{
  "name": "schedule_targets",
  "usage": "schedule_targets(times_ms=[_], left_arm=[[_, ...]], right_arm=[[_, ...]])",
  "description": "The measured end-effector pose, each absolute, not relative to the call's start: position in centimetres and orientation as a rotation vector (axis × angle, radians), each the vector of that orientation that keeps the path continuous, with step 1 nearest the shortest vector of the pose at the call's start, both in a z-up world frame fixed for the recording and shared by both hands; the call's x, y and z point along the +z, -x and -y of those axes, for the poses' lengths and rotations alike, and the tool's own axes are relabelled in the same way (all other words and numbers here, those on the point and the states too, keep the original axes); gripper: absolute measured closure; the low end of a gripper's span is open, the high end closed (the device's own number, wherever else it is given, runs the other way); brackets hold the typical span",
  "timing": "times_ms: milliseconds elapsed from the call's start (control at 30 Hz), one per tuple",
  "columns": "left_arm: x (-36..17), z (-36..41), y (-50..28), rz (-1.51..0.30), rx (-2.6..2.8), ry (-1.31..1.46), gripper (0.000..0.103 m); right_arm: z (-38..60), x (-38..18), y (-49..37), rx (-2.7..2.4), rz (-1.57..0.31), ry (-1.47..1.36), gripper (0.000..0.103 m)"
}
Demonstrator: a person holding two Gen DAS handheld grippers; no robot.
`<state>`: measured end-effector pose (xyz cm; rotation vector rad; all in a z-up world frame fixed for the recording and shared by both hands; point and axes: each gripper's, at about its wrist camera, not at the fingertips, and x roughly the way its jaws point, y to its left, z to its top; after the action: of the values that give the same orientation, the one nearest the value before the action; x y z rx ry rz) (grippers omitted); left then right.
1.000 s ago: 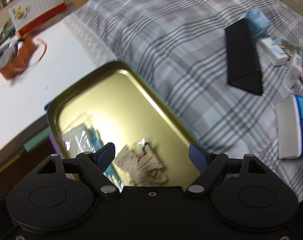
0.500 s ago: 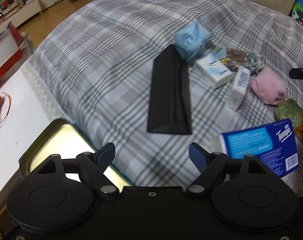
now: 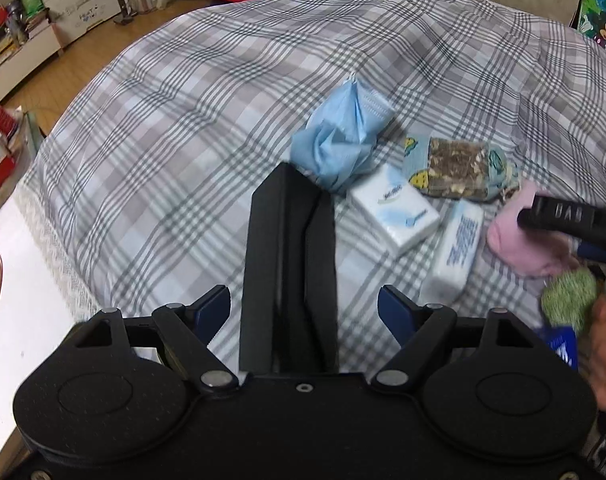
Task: Organize soft objects
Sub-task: 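Grasp the blue face mask with the left gripper while the right gripper grasps the pink pouch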
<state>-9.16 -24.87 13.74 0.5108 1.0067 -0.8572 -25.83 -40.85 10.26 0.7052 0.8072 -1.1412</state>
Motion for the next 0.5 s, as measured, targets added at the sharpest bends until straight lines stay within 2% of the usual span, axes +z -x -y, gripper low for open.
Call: schedule_targets(times_ms=[367,433,500], left_arm=[[12.5,29.9,7.2,-1.045,-0.846,-0.479,0.025],[12.4,30.5,6.8,-1.047,-0.835,-0.465,0.025],[12.5,31.0,6.4,-1.041,-0.825,-0.459,0.025]], right_arm=[[39.9,9.8,24.9,-1.058,-0.845,-0.648,0.006],[39.7,9.6,24.4,-1.043,-0.866,-0.634,0.009],[39.6,9.3,24.1,-1.054,-0.893,-0.609,0.019]])
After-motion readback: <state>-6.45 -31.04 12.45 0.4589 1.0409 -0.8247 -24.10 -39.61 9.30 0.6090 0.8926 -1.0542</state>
